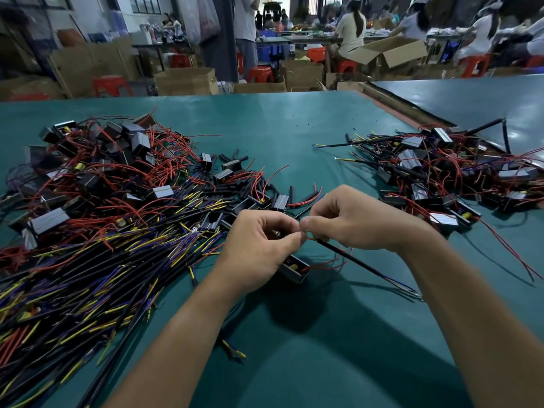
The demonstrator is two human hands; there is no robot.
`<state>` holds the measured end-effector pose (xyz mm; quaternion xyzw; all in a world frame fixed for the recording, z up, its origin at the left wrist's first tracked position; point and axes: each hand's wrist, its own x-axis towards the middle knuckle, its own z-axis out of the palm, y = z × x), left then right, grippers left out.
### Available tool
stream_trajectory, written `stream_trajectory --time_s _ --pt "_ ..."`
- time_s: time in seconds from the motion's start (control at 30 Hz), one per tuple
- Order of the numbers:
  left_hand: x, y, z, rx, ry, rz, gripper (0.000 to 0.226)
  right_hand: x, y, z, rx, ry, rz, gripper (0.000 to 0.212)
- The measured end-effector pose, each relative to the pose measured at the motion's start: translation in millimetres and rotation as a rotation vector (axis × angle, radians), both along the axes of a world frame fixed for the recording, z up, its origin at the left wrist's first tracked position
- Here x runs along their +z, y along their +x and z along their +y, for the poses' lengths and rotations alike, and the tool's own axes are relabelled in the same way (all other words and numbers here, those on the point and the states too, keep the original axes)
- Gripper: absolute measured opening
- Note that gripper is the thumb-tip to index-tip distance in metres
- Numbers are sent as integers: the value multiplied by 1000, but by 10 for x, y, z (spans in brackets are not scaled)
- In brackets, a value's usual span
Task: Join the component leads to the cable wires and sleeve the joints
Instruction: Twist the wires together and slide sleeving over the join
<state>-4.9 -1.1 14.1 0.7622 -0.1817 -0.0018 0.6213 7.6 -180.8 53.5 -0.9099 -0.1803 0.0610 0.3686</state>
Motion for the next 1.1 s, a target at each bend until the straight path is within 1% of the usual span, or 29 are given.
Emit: stream_trajectory --time_s 0.07,0.17,0.3,0.5,0.67,0.83,1.0,1.1 --pt "6 16 20 36 -13 -7 19 -4 9 -14 9 37 -24 31" --pt "16 48 44 91 -26 -1 17 16 14 -54 64 82 -78 13" --pt "23 42 42 102 -73 70 18 3 0 -15 117 109 -104 8" --pt "40 32 54 100 -83 93 15 -13 -28 40 92 132 -171 7" --pt "45 37 51 113 -102 114 14 -43 -33 105 58 148 -222 13" --pt "47 42 55 136 -108 140 16 -62 -18 133 43 108 -289 17" --pt "68 38 67 130 -130 200 11 -82 -9 140 -28 40 -384 20" --pt "72 39 61 131 -133 231 12 -85 -4 136 -64 2 -438 23"
